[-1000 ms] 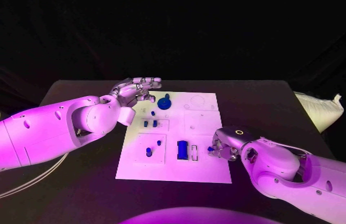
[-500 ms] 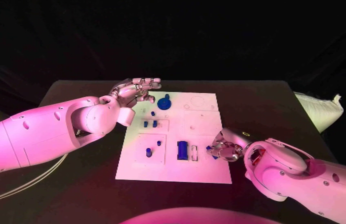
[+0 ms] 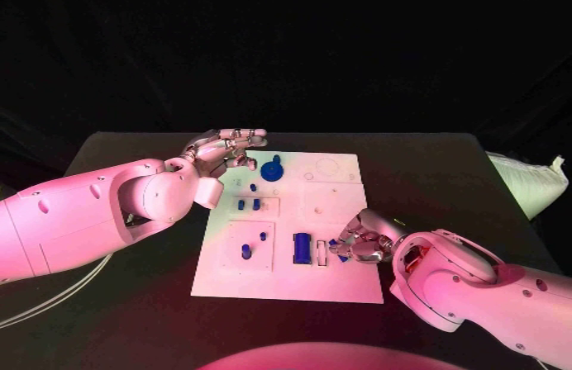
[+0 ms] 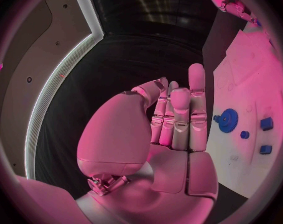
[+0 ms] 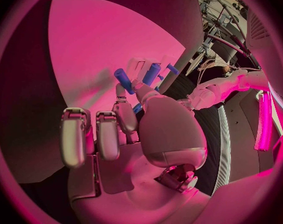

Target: Assemble the parts on the task board

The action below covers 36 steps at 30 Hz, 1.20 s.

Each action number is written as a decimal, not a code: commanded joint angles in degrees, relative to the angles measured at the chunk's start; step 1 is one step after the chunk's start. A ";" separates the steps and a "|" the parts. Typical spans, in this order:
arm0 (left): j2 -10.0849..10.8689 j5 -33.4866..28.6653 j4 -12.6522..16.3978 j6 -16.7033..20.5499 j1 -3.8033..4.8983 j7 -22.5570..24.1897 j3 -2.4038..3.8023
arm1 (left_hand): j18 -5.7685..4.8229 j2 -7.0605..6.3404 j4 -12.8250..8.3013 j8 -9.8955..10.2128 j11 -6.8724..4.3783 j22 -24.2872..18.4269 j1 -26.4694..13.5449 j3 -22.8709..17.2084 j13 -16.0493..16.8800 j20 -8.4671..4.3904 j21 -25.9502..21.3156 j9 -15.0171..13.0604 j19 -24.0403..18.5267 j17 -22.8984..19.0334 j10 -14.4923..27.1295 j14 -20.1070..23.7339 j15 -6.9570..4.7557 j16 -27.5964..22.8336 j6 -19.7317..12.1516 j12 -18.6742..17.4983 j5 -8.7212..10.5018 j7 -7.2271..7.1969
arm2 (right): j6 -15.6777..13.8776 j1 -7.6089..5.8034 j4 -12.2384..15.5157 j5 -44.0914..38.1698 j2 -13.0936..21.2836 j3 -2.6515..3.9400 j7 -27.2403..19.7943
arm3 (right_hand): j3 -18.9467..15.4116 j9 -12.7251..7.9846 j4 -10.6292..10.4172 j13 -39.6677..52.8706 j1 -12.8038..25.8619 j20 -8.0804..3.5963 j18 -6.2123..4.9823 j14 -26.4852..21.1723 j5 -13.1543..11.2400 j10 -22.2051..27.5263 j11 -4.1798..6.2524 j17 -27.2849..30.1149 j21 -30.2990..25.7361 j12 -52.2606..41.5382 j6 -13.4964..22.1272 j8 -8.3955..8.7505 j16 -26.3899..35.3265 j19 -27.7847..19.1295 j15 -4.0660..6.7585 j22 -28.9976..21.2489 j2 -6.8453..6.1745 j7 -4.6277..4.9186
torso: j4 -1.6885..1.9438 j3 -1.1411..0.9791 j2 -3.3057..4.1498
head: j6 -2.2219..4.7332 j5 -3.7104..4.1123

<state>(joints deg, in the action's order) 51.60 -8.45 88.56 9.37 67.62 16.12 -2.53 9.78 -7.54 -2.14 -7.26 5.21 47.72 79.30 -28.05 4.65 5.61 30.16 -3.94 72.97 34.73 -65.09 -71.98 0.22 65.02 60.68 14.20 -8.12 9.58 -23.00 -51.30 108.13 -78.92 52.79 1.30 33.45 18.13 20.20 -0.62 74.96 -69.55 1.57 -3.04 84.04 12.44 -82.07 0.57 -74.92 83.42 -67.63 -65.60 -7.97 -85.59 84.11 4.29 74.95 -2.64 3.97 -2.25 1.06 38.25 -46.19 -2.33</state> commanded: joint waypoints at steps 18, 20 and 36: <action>-0.21 0.21 0.19 -1.00 0.03 0.18 0.04 | 0.62 0.42 -0.19 -0.30 0.16 -0.07 -0.33 0.15 -0.06 0.12 -0.22 0.06 -0.42 -0.05 0.42 0.35 0.08 -0.28 -0.36 0.29 -0.23 0.23 | 3.83 0.01 -2.23 1.37 -2.95 -0.04 1.12 | 0.93 1.00 -0.58 1.60 5.09 -0.69 1.02 4.74 4.47 -2.12 1.17 -8.36 0.81 -2.06 -2.07 -0.93 -0.67 2.43 1.06 7.26 -0.22 -1.35 | 0.09 -0.01 0.01 | -0.19 -0.08; -0.21 0.21 0.20 -1.01 0.03 0.17 0.04 | 0.62 0.42 -0.19 -0.30 0.16 -0.07 -0.33 0.15 -0.06 0.12 -0.22 0.06 -0.42 -0.05 0.42 0.35 0.08 -0.28 -0.36 0.29 -0.23 0.23 | 4.22 0.01 -2.32 1.05 -3.08 -0.04 1.16 | 0.74 1.11 -0.77 1.79 5.20 -0.75 1.02 4.74 4.49 -2.28 1.26 -8.39 0.83 -2.36 -2.28 -1.07 -0.68 2.45 1.14 7.30 -0.21 -1.47 | 0.09 -0.01 0.03 | -0.23 -0.09; -0.23 0.21 0.24 -1.07 0.03 0.05 0.04 | 0.62 0.42 -0.19 -0.30 0.16 -0.07 -0.33 0.15 -0.06 0.12 -0.22 0.06 -0.42 -0.05 0.42 0.35 0.08 -0.28 -0.36 0.29 -0.23 0.23 | 4.89 -0.01 -3.38 -0.29 -4.23 -0.06 1.28 | -0.31 1.98 -1.80 4.60 5.66 -1.20 1.08 4.77 4.44 -3.67 1.87 -8.54 0.99 -6.47 -3.69 -2.21 -0.76 2.58 1.65 7.53 0.03 -2.21 | 0.15 0.03 0.07 | -0.23 -0.22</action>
<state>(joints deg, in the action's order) 51.49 -8.41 88.63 9.34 67.62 16.01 -2.52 9.78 -7.54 -2.14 -7.26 5.21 47.73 79.30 -28.05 4.65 5.61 30.16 -3.94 72.97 34.74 -65.09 -72.00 0.24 65.02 60.68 14.20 -8.12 9.58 -19.80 -51.50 104.92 -78.28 48.79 1.39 34.19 17.78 22.27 -2.06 74.93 -63.88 0.71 -3.04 84.03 16.61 -83.95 1.95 -74.93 84.27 -73.96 -68.61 -9.95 -86.10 84.11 5.54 74.92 -3.15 2.02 -2.10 1.08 38.29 -46.41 -2.51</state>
